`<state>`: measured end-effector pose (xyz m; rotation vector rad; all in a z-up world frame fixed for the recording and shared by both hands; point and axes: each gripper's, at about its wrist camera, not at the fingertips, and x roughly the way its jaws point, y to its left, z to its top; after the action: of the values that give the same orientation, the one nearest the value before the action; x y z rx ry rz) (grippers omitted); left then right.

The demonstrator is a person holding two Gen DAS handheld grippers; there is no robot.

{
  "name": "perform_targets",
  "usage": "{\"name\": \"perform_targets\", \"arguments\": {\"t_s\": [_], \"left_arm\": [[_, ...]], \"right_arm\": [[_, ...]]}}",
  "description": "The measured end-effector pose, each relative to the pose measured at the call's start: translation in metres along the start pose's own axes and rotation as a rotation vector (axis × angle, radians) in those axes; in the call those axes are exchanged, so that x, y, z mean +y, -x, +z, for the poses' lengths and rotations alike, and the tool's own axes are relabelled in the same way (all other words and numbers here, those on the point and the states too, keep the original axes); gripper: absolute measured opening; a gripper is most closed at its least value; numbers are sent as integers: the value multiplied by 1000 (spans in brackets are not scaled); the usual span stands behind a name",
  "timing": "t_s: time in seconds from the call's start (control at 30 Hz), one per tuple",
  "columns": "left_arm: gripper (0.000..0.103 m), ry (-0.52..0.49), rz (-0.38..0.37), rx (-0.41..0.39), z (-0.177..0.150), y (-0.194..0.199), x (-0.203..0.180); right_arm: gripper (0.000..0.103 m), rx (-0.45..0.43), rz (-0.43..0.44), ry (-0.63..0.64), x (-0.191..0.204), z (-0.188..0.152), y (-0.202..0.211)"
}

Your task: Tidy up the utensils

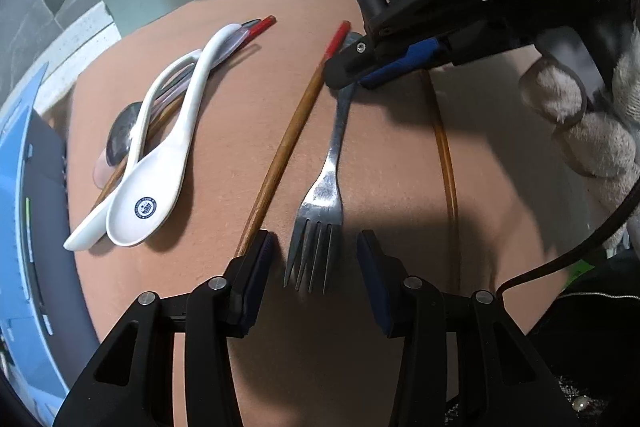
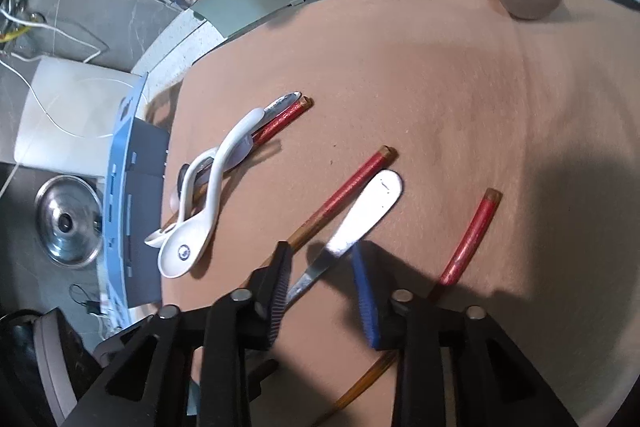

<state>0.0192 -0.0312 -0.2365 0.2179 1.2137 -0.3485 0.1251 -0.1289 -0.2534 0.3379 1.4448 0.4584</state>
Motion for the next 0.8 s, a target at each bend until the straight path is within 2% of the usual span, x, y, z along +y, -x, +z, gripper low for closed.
{"name": "perform_targets", "arguments": {"t_s": [0.03, 0.07, 0.1, 0.3, 0.47, 0.63, 0.77, 0.8], "left_arm": [[34, 1, -1, -4, 1, 0, -1], [25, 2, 0, -7, 0, 2, -2], [23, 3, 3, -11, 0, 2, -1], [23, 17, -14, -31, -5, 5, -2], [22, 49, -55, -42, -18, 14, 5], [22, 71, -83, -47, -20, 21, 5], [22, 66, -87, -48, -21, 23, 6], [22, 66, -89, -49, -21, 22, 6]], "right_arm": [[14, -1, -6, -2, -2, 0, 0], [10, -2, -2, -8, -4, 1, 0], [10, -3, 8, -16, -6, 1, 0], [0, -8, 34, -22, -6, -3, 2], [0, 12, 82, -41, -10, -3, -1], [4, 38, 139, -153, -26, 0, -3], [4, 41, 107, -141, -19, 1, -3], [8, 46, 101, -132, -15, 2, -3]]}}
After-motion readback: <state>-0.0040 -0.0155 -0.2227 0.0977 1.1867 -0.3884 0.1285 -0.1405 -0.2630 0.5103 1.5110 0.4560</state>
